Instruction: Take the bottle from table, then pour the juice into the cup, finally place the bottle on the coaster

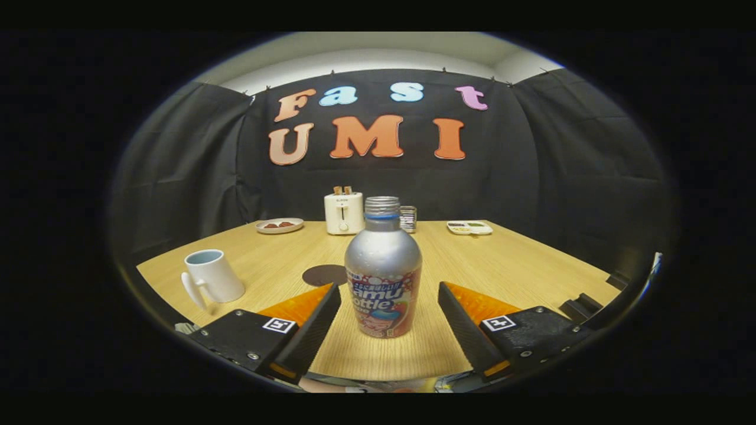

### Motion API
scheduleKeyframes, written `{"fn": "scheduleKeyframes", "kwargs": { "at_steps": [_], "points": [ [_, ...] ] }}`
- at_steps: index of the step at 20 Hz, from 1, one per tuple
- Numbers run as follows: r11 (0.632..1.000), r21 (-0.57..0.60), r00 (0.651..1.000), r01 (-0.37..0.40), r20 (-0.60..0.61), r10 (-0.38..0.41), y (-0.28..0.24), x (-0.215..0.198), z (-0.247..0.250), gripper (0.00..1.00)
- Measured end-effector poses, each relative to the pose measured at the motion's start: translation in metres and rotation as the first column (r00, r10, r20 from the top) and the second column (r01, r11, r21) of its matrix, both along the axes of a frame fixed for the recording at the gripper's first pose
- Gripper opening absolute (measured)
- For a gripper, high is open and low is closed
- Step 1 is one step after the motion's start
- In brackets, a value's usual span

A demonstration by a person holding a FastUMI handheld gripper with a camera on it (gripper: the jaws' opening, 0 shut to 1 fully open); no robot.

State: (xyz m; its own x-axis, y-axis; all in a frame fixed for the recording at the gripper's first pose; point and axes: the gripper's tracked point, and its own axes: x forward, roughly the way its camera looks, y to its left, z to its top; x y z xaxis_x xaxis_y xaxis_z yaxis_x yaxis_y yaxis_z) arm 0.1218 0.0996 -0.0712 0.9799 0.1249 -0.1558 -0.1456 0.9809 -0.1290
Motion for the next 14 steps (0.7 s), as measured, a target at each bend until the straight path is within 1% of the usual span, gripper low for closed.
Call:
{"fn": "scheduleKeyframes", "kwargs": {
  "at_steps": [4,7,11,12,14],
  "points": [
    [1.000,-0.018,0.999,0.012,-0.033,-0.013,0.002,0.011,-0.012,0.99],
    [1.000,0.006,0.999,0.013,-0.047,-0.013,0.004,0.019,-0.018,0.97],
    [0.999,0.031,0.996,0.029,-0.087,-0.026,0.004,0.028,-0.029,0.86],
    [0.999,0.032,0.996,0.029,-0.082,-0.026,0.005,0.028,-0.028,0.81],
    [0.999,0.026,0.996,0.025,-0.082,-0.023,0.007,0.028,-0.029,0.79]
  ]
}}
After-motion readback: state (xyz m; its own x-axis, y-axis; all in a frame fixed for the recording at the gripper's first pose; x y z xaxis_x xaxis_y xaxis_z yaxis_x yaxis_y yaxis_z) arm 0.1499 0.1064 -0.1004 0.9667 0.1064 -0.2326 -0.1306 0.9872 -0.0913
